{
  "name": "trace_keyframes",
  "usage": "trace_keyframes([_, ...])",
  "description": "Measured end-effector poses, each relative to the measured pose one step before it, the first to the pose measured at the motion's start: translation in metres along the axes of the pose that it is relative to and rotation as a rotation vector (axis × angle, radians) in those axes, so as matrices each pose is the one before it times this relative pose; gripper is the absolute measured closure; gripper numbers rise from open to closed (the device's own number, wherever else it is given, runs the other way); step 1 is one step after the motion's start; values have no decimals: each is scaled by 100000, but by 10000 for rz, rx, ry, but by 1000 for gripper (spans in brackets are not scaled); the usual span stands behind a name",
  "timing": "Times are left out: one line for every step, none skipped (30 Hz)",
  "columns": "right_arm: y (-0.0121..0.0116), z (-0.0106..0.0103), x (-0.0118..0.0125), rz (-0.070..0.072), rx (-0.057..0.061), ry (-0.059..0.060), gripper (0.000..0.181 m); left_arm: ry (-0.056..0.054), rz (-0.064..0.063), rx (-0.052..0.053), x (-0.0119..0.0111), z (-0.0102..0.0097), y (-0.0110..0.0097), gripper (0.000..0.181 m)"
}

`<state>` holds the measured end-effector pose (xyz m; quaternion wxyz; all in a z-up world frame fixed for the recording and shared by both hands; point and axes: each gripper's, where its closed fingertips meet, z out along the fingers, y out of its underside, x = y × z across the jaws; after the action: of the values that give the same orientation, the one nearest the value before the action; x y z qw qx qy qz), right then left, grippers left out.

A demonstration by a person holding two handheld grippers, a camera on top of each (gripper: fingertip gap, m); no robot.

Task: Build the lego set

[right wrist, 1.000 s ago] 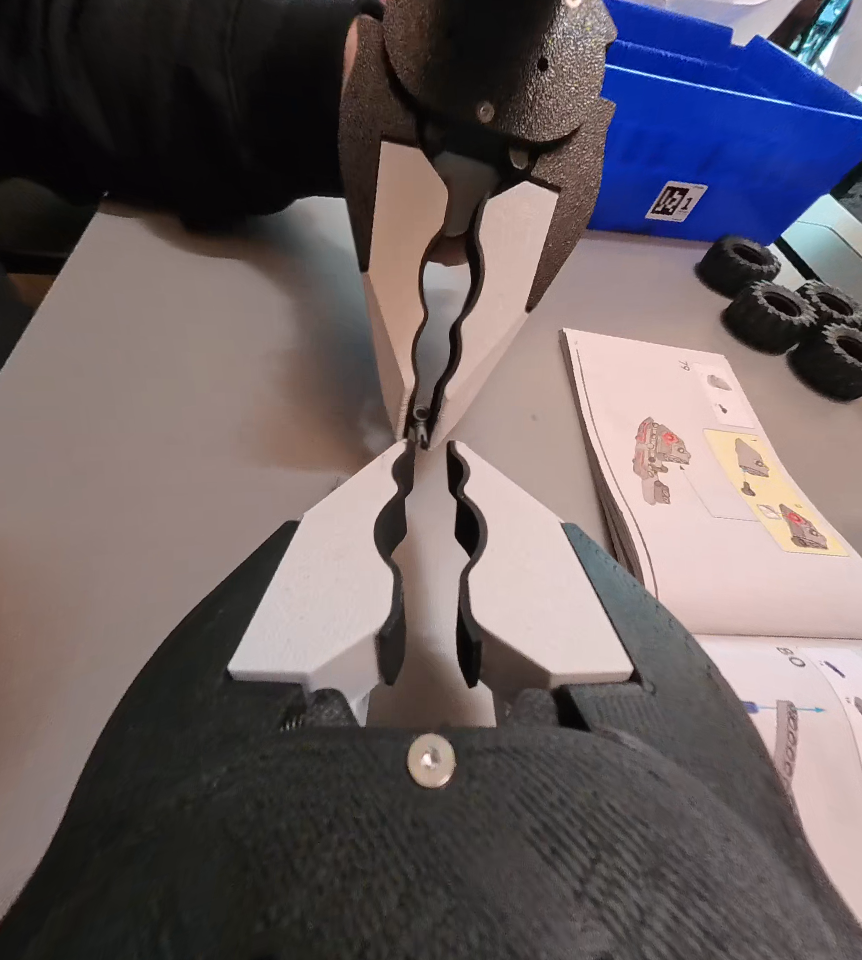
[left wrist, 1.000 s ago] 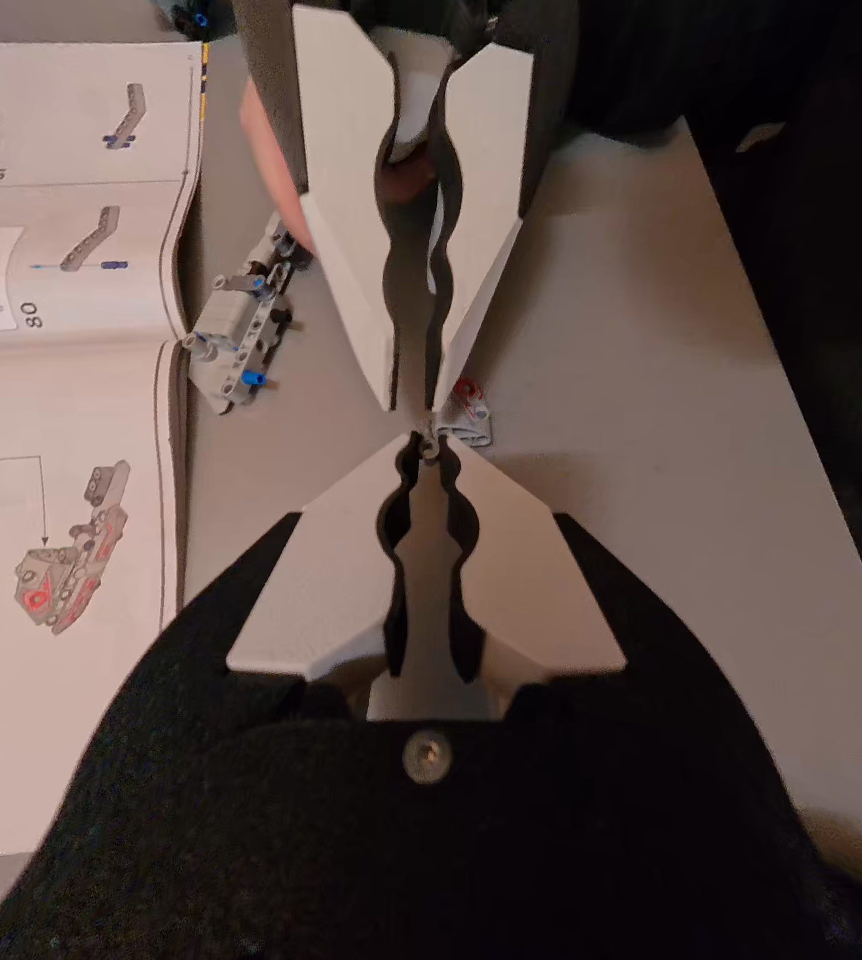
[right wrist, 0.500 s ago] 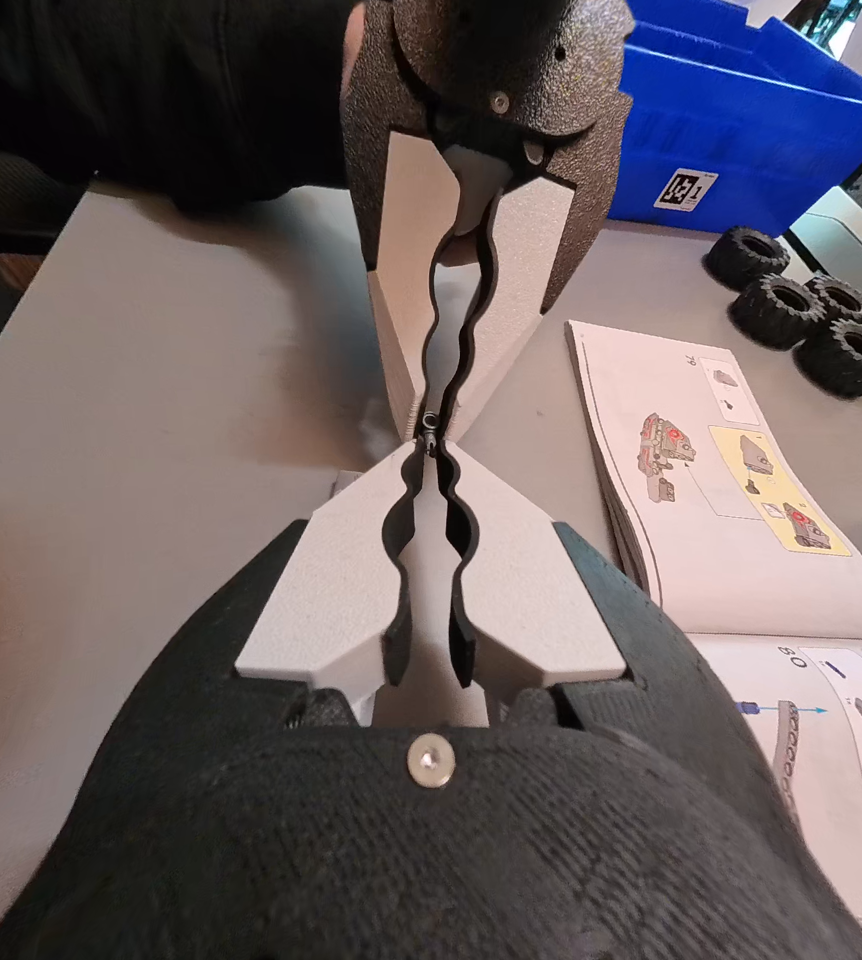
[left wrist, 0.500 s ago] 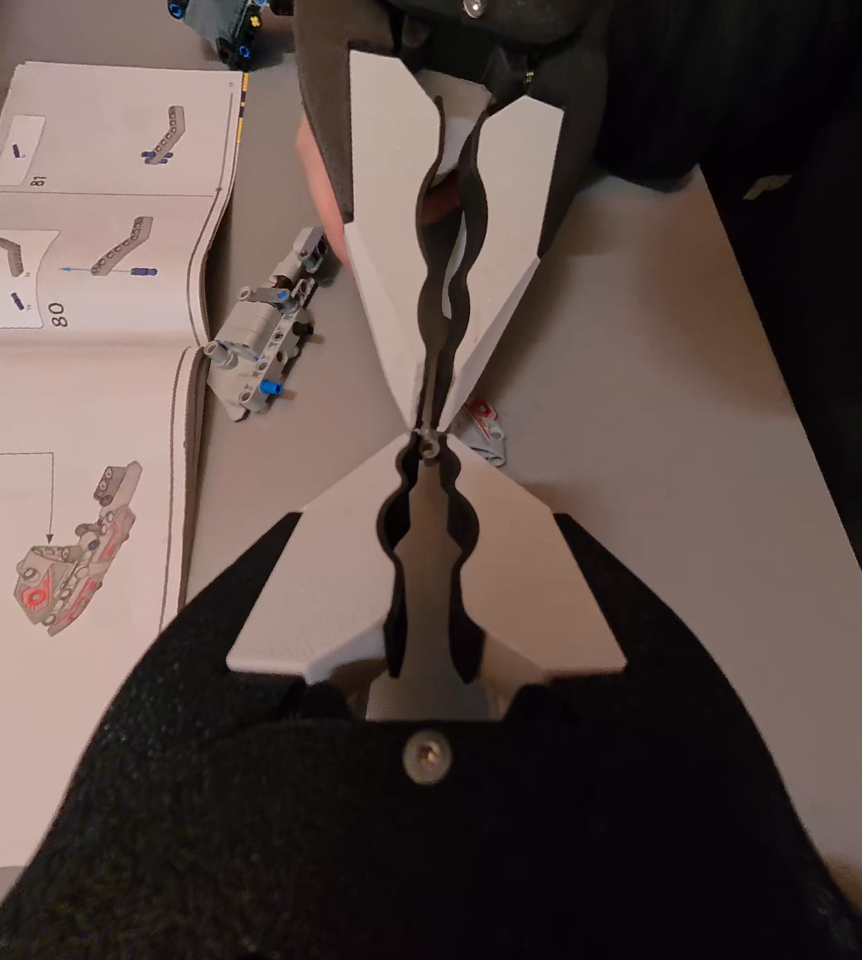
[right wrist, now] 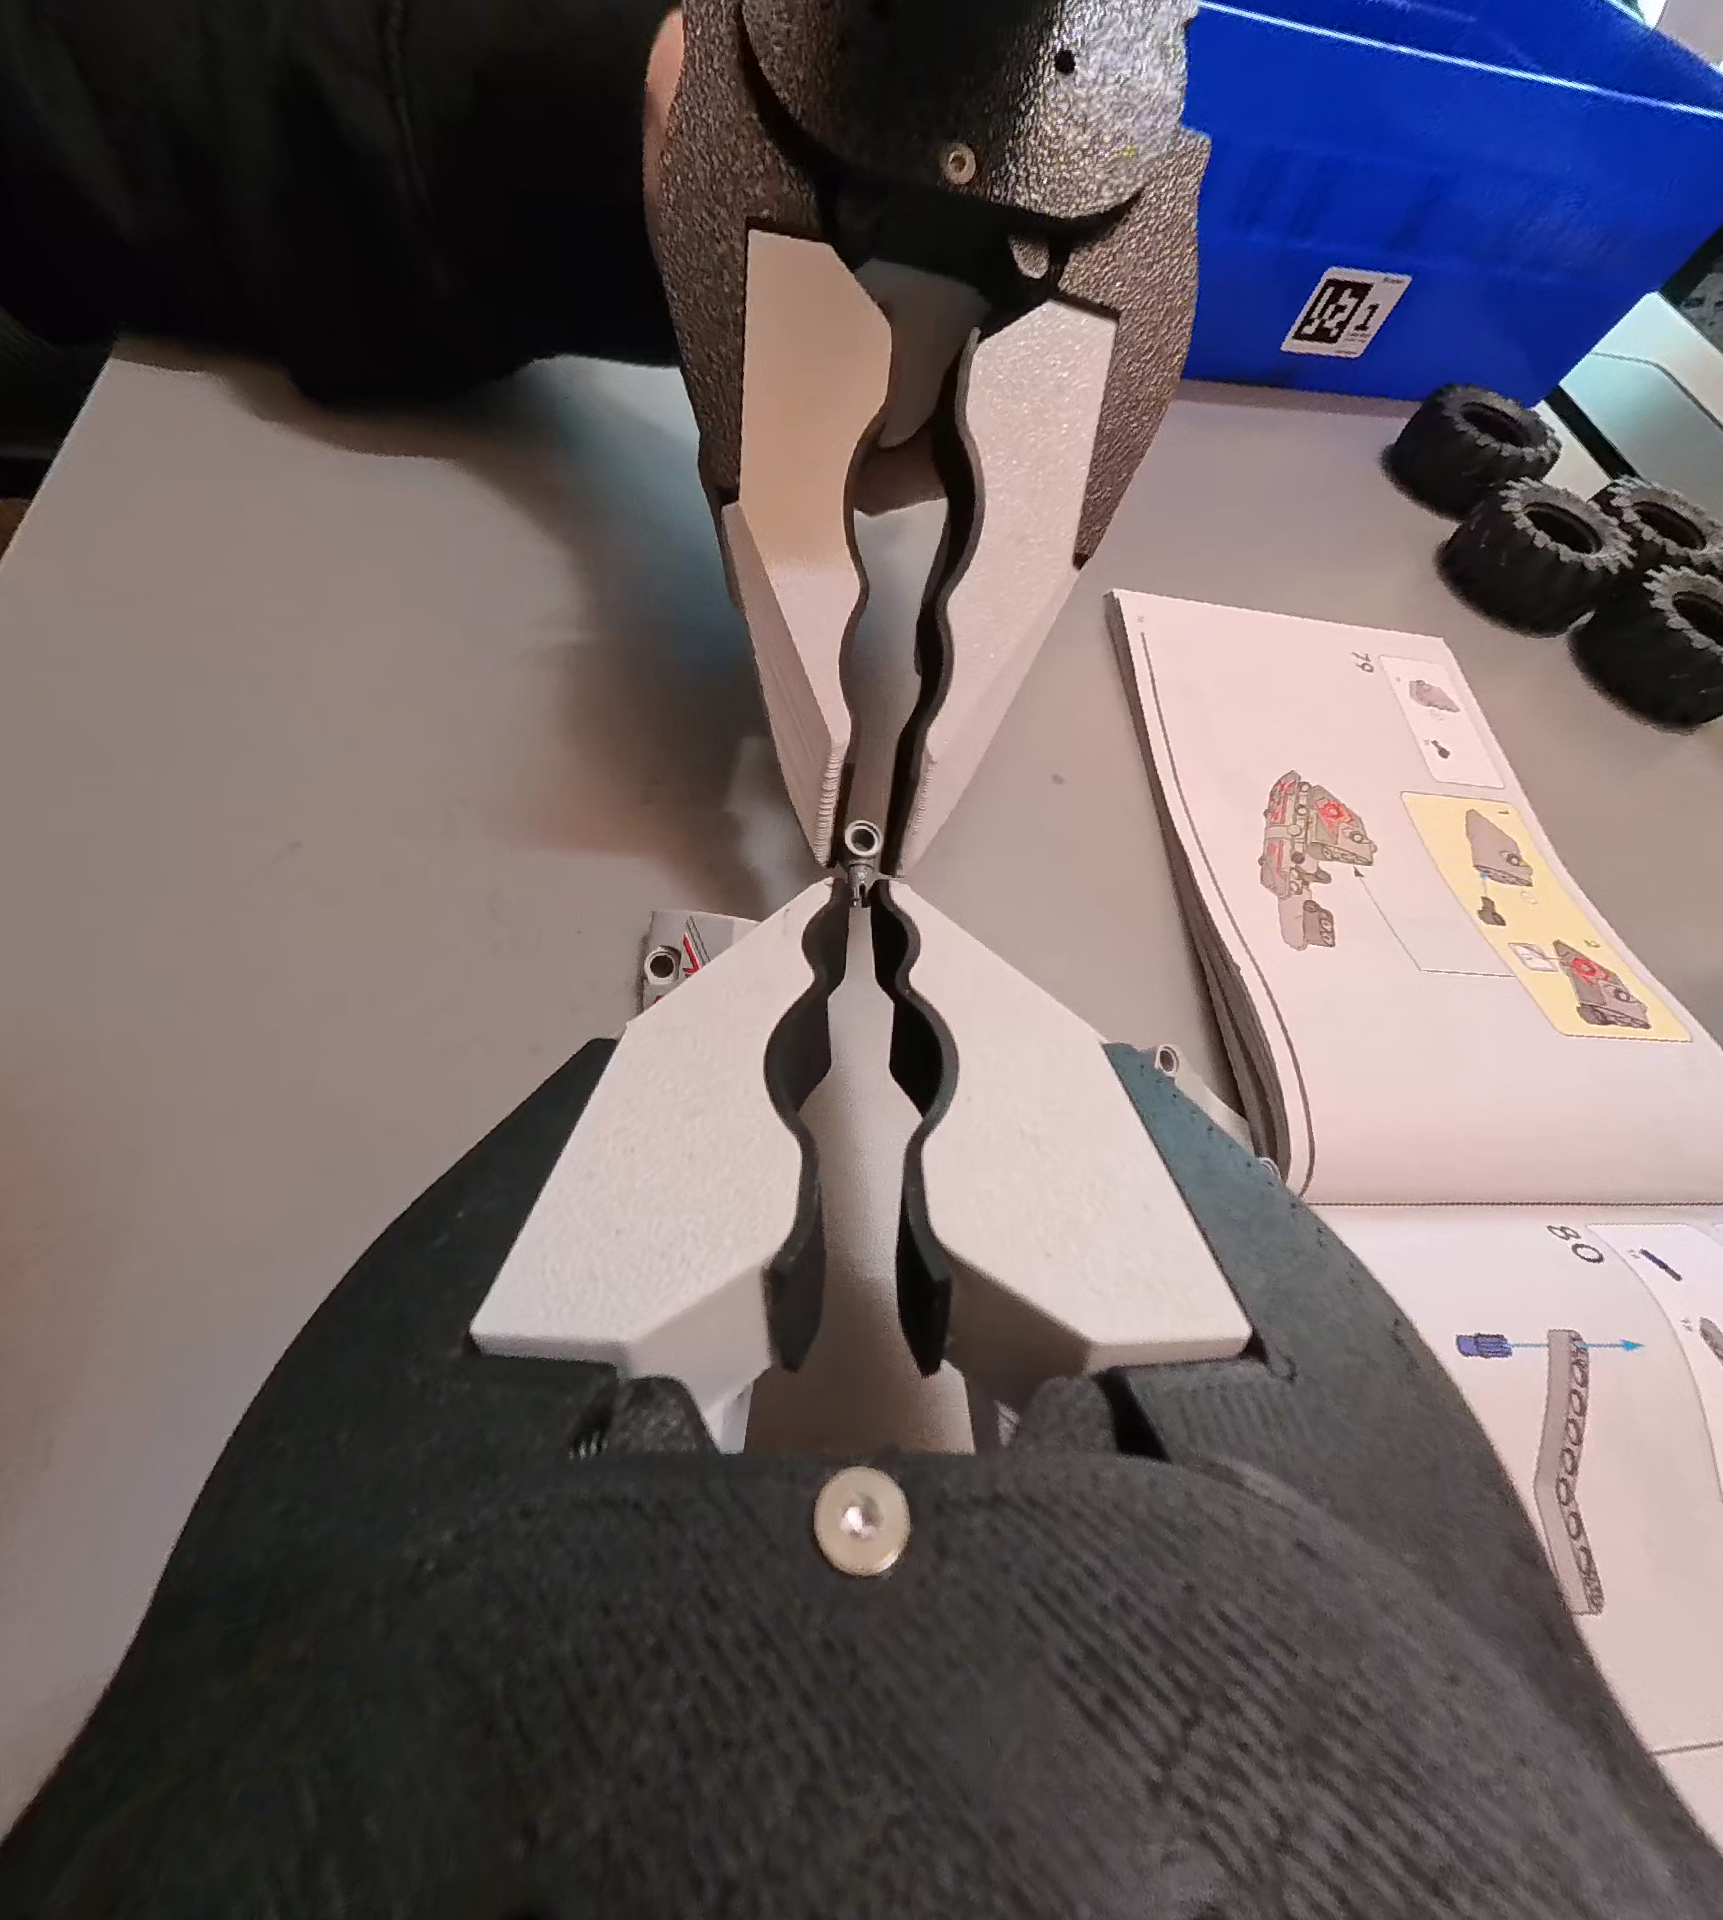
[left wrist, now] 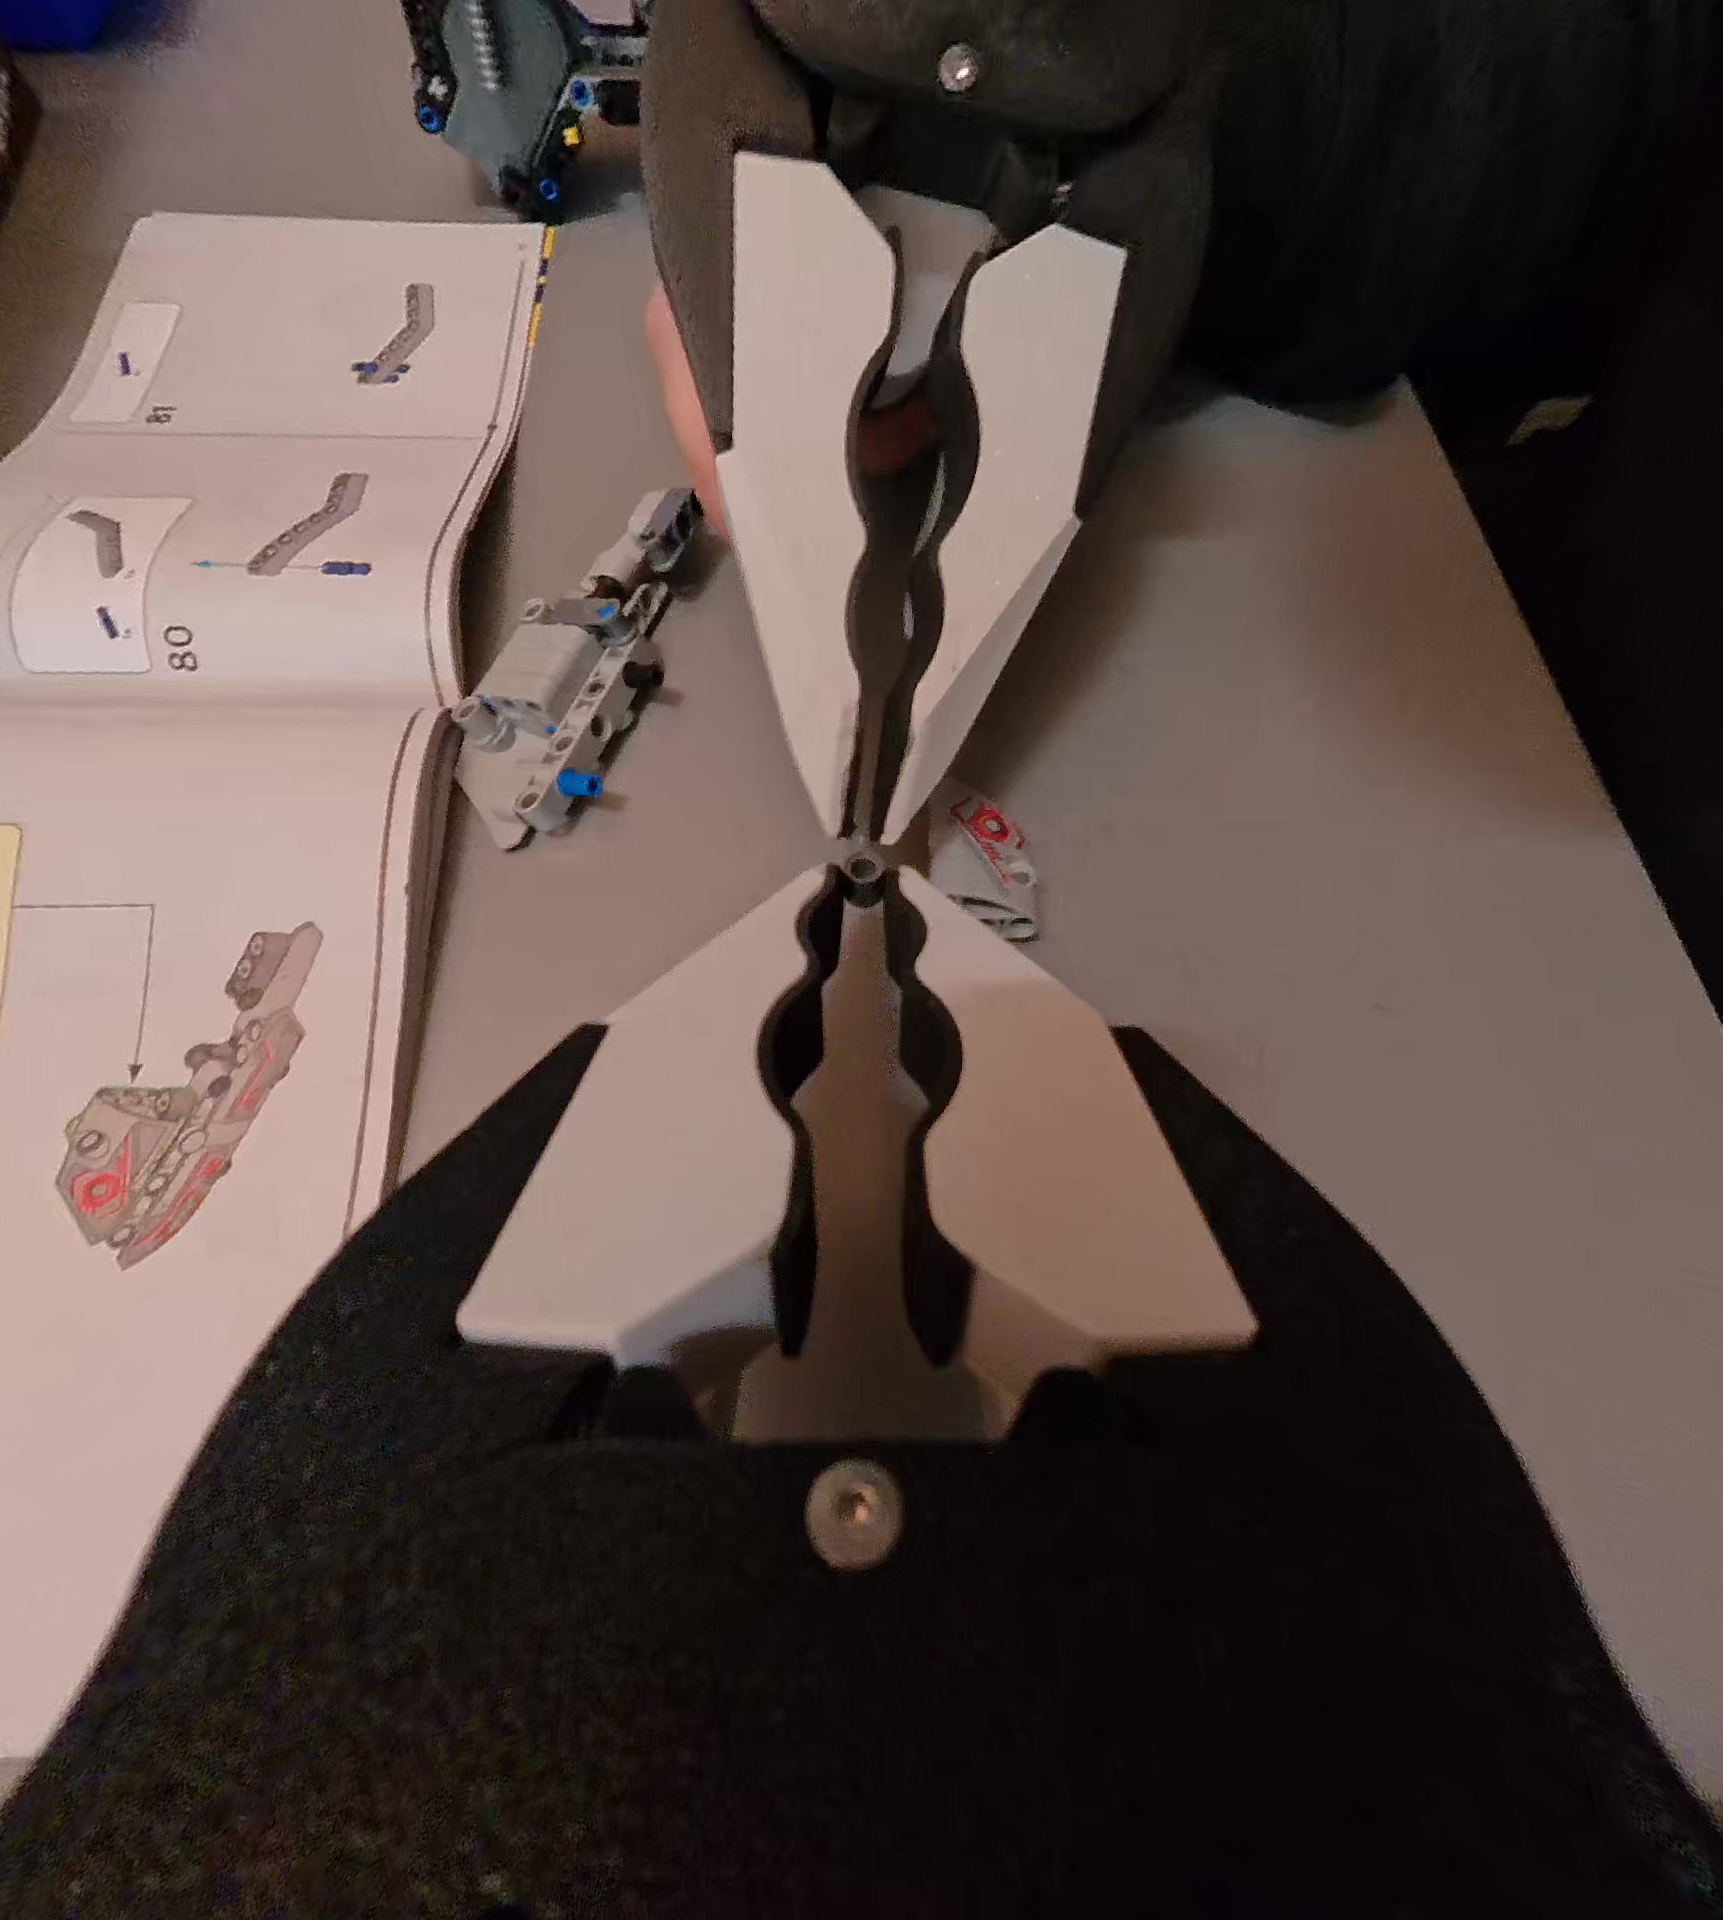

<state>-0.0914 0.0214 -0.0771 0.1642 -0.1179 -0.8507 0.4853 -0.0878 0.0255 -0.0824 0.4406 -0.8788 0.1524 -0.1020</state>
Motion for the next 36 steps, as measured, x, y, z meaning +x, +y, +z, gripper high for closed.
trace_keyframes([14,7,-92,35,-11,-75,179,18,-3,20,23,-34,-19,177])
trace_keyframes([-15,15,-46,4,4,-20,179,31,-12,17,6,-29,3,177])
trace_keyframes([-22,9,-23,-29,7,10,179,65,-63,-32,62,-24,53,178])
trace_keyframes([-24,26,-74,-8,4,-34,179,-29,-5,-45,-28,-9,34,177])
trace_keyframes([28,44,15,-3,-30,13,179,-44,110,-21,11,11,21,177])
trace_keyframes([22,3,5,0,-13,7,178,59,56,3,129,47,18,178])
trace_keyframes([18,-11,-62,1,-9,-53,179,63,-90,6,54,80,66,178])
trace_keyframes([74,22,-49,7,-50,-38,179,61,-116,-28,27,92,132,178])
trace_keyframes([149,92,-54,-30,-110,-4,179,33,-46,-70,26,103,167,178])
trace_keyframes([170,111,-82,-68,-131,-3,179,-37,21,-52,-20,99,125,178])
trace_keyframes([135,93,-108,-45,-109,-19,179,-2,69,-18,42,60,91,178])
trace_keyframes([88,63,-83,23,-73,-38,178,-27,10,24,-14,19,18,178])
trace_keyframes([19,14,16,38,-23,8,178,-24,-12,81,-29,-34,-70,178])
trace_keyframes([-43,-33,26,20,36,5,178,-25,-75,89,-44,-47,-86,178])
trace_keyframes([-65,-54,58,44,54,14,179,-29,-63,94,-50,-46,-104,177])
trace_keyframes([-52,-38,76,41,42,25,178,-22,31,58,-13,-27,-54,178])
trace_keyframes([-20,-14,9,13,20,4,179,26,148,-39,125,14,77,178])
trace_keyframes([-5,4,-124,-23,0,-91,178,51,106,-132,193,42,112,178])
trace_keyframes([41,58,-244,-42,-39,-163,178,123,34,-125,244,17,89,177])
trace_keyframes([33,55,-286,-12,-30,-227,178,113,5,-24,149,1,44,177])
trace_keyframes([-1,-19,-174,51,7,-188,178,217,-29,-33,229,-69,196,177])
trace_keyframes([-65,-77,-106,72,63,-144,176,201,-63,-86,147,-129,354,177])
trace_keyframes([-90,-123,-25,72,85,-53,165,72,-63,0,-40,-190,265,178])
trace_keyframes([60,-120,-325,62,2,-231,159,175,-84,96,110,-189,112,178])
trace_keyframes([167,-62,-361,56,-76,-242,155,166,-86,107,101,-134,52,178])
trace_keyframes([220,0,-76,49,-119,-32,150,51,-74,27,-53,-57,88,178])
trace_keyframes([260,68,-240,10,-164,-121,147,117,-38,-69,94,36,166,178])
trace_keyframes([241,130,-282,-1,-179,-151,147,102,28,-17,153,116,47,177])
trace_keyframes([223,164,14,-5,-174,40,146,42,3,-5,81,157,-32,177])
trace_keyframes([220,198,-125,-59,-179,-36,147,80,8,-111,138,198,106,177])
trace_keyframes([184,189,-269,-57,-168,-126,149,-23,79,-84,17,182,70,177])
trace_keyframes([151,192,-90,-22,-149,-21,151,-19,29,3,-5,147,-44,177])
trace_keyframes([169,182,52,-25,-152,68,157,58,-37,-5,50,122,-12,177])
trace_keyframes([127,138,-44,-50,-112,7,158,-26,-5,-23,-65,93,44,177])
trace_keyframes([-19,42,-35,-25,-7,-14,158,-2,-9,-32,-22,63,24,177])
trace_keyframes([4,21,-1,27,-6,-27,158,25,23,-7,42,27,-23,177])
